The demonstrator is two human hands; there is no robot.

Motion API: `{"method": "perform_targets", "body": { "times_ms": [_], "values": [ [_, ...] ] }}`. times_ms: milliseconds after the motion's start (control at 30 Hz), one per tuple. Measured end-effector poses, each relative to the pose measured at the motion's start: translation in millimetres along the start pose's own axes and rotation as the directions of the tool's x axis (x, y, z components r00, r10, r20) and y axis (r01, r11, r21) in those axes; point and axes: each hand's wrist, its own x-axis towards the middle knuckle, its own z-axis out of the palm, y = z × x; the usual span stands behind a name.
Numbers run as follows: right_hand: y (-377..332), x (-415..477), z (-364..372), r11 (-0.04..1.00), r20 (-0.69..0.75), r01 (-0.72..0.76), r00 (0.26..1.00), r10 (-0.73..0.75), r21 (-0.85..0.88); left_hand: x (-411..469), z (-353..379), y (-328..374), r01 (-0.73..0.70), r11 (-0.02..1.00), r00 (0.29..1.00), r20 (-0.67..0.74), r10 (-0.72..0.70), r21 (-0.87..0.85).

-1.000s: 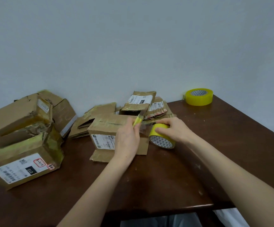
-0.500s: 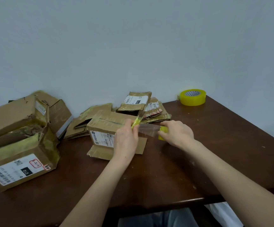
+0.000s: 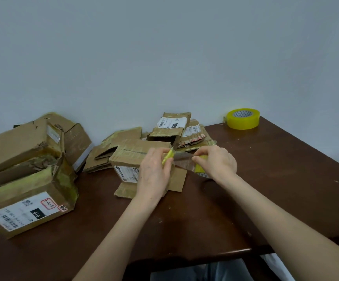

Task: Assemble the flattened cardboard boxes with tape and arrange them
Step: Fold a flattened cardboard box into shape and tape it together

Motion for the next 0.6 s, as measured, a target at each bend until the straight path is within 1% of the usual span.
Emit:
{"method": "perform_targets", "body": {
  "times_ms": [133,400,600],
  "values": [
    [-2.6,-2.1,3.4,1.000,-0.036,-0.009,0.999,0.009,0.003,-1.6,-2.4,-0.6,0.020,1.000,1.000,-0.006,-0.020,0.008],
    [-7.0,-4.0,4.6,1.000,-0.029,-0.025,0.999,0.026,0.010,-6.8,-1.1,2.2,0.071,0.997,0.997,0.005,-0.071,0.033],
    [-7.4,-4.8,4.9,1.000,-0.038,-0.021,0.999,0.022,0.020,-6.0,-1.1,4.3,0.082,0.995,0.996,0.020,-0.083,0.054]
  ]
}}
